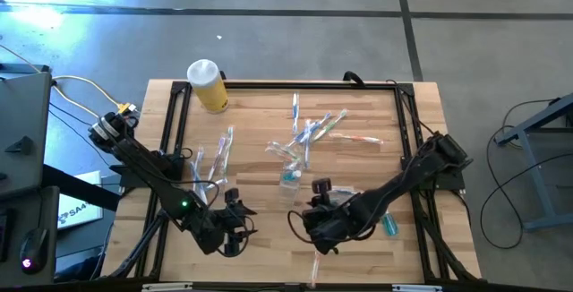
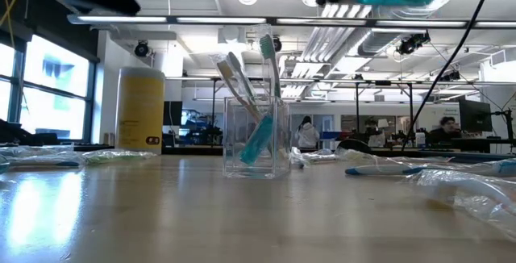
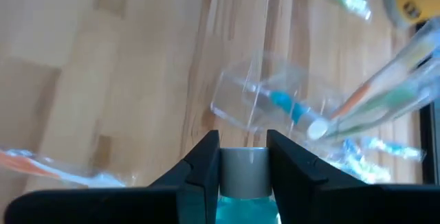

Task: Pick & Place toothbrushing station
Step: Put the blue mouthwash into the transparent organizer

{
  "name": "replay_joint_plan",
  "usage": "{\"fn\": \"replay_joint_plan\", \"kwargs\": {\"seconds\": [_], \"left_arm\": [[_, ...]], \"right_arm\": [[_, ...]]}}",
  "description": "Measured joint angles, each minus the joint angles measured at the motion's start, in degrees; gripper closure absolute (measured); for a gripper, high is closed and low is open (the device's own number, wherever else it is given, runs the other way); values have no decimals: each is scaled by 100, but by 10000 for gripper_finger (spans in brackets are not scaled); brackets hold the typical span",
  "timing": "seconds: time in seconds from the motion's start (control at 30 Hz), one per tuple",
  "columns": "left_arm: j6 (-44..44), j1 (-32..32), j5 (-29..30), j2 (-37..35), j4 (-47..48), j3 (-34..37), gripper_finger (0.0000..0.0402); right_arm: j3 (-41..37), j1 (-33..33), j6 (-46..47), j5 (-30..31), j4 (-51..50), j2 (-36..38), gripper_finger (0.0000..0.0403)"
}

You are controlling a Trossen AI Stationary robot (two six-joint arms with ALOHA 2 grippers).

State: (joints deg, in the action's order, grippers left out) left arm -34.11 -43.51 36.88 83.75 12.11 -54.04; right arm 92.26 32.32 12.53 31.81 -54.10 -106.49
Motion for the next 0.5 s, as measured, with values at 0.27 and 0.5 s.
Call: {"fn": "replay_joint_plan", "kwargs": {"seconds": [0.27, 0.5], "left_arm": [[1158, 2, 403, -772, 274, 0, 174], [1237, 2, 748, -1340, 705, -4, 174]], "right_arm": [[204, -47, -705, 531, 416, 569, 316], [148, -86, -1460, 395, 1486, 1011, 316]]}}
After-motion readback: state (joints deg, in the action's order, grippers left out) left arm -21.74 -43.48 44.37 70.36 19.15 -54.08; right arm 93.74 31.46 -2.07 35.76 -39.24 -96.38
